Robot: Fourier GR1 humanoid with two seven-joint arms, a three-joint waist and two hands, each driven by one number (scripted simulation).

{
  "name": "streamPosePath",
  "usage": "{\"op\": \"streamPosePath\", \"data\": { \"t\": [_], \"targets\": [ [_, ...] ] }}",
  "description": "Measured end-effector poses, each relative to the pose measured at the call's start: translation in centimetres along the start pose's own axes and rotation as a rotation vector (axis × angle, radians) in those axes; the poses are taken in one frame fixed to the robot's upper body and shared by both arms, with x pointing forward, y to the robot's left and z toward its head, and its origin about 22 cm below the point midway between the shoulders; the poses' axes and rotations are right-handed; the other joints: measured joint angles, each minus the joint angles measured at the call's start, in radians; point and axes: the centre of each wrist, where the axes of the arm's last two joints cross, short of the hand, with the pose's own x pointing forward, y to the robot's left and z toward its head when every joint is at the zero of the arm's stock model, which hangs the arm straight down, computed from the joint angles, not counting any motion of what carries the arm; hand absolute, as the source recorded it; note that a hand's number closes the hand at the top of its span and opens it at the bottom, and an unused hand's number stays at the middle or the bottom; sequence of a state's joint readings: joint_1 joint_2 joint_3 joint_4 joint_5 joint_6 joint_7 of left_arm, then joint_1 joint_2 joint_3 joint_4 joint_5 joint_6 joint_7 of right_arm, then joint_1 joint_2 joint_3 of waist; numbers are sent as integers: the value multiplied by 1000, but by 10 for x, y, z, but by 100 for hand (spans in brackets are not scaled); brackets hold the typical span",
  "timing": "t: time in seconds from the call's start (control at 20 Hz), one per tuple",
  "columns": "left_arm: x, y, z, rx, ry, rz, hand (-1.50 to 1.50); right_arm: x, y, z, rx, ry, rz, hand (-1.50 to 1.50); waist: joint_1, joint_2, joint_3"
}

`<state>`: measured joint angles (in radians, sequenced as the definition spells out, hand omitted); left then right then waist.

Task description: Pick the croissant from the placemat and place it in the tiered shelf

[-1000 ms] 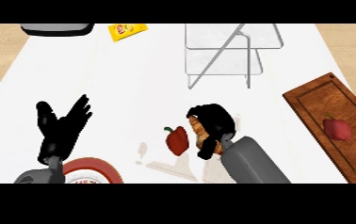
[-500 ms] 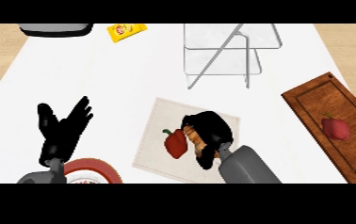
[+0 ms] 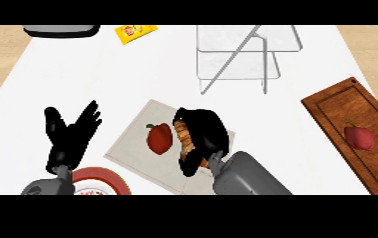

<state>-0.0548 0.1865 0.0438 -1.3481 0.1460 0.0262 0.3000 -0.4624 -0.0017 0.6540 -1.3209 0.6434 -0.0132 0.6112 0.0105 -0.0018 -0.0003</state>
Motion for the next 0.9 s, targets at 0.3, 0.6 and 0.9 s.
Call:
{"op": "streamPosePath", "data": {
  "t": [0.3, 0.6, 0.9],
  "targets": [
    [-4, 7, 3, 14, 8, -4, 0, 58, -42, 36, -238, -77, -40, 150, -13, -6, 0],
    [-1, 11, 4, 16, 3, 1, 0, 95, -102, 76, -451, -97, -60, 150, -19, -7, 0],
    [1, 9, 5, 12, 0, 5, 0, 110, -166, 97, -584, -117, -87, 150, -16, -5, 0]
  ]
}}
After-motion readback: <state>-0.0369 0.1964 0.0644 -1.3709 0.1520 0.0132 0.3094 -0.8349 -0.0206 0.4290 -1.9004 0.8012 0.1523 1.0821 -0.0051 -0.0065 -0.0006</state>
